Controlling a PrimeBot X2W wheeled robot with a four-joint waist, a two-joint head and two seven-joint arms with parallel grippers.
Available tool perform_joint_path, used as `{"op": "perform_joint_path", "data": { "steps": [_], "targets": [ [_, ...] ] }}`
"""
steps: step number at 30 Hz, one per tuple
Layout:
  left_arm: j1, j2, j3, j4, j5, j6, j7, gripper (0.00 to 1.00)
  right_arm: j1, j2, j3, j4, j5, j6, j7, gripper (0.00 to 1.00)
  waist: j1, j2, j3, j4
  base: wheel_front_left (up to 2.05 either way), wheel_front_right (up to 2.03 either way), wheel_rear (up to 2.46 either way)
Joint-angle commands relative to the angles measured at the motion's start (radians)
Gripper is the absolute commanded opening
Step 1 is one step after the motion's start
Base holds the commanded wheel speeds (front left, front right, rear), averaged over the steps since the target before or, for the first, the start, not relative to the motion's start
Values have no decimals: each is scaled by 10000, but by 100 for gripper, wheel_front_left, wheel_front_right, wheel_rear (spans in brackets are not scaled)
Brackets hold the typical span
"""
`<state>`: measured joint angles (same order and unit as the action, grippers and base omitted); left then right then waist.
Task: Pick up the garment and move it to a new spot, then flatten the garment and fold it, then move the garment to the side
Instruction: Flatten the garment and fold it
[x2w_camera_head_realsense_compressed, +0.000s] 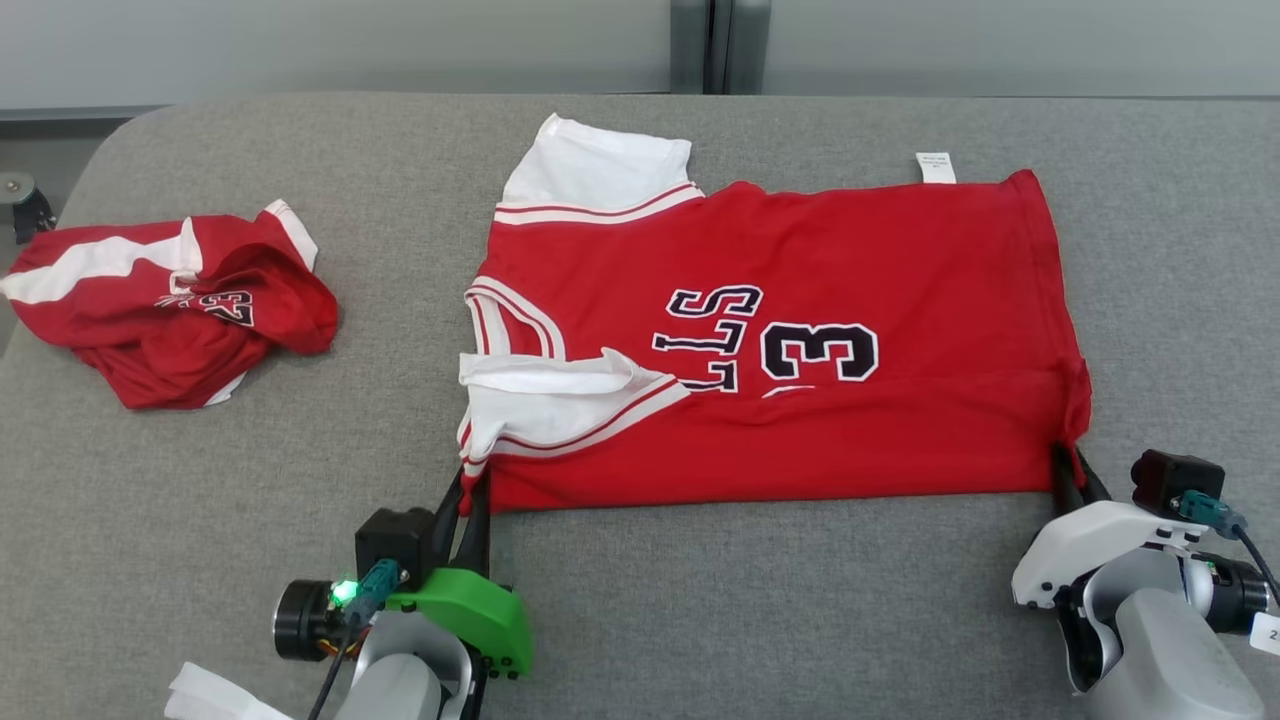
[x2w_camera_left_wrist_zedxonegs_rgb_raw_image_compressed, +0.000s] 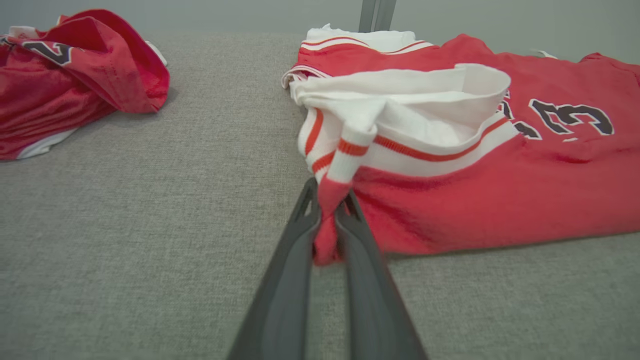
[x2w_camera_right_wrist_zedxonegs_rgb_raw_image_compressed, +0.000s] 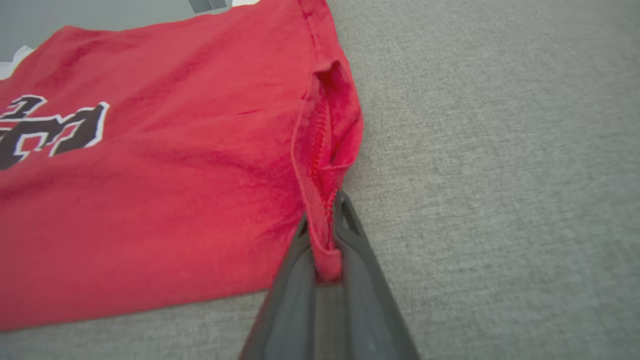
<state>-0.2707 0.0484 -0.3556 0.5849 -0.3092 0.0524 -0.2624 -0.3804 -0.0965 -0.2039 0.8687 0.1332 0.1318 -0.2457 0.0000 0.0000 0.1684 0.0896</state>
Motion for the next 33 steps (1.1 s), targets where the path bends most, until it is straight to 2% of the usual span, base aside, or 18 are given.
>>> {"op": "perform_joint_path", "data": {
  "steps": [1,13,22,23,24,25,26,33],
  "targets": [
    [167,106,13,84,-67,22,-32,0,124,-151,28,124,49,-24,-31,0,0,0,-139,-85,0,0,0],
    [955,352,-193,359,-185,-69,121,0,1157,-624,324,-560,220,-26,50,0,0,0,-920,-415,0,0,0],
    [1906,383,-279,-188,-417,33,379,0,2262,-424,184,-1975,455,-27,676,0,0,0,-1100,-679,0,0,0],
    [1928,379,-303,-241,-429,49,391,26,2327,-371,180,-2195,496,-26,637,76,0,0,-1094,-705,0,0,0],
    [1937,375,-325,-285,-431,65,406,44,2387,-321,166,-2345,538,-26,611,100,0,0,-1084,-724,0,0,0],
    [1913,365,-335,-352,-437,105,407,78,2472,-286,224,-2542,549,-24,618,100,0,0,-1068,-743,0,0,0],
    [1882,357,-331,-403,-454,116,412,100,2510,-269,271,-2690,556,-23,582,100,0,0,-1056,-757,0,0,0],
    [1622,466,-57,-886,-644,377,467,100,2534,-121,245,-4044,344,-21,97,100,0,0,-907,-888,0,0,0]
  ]
}}
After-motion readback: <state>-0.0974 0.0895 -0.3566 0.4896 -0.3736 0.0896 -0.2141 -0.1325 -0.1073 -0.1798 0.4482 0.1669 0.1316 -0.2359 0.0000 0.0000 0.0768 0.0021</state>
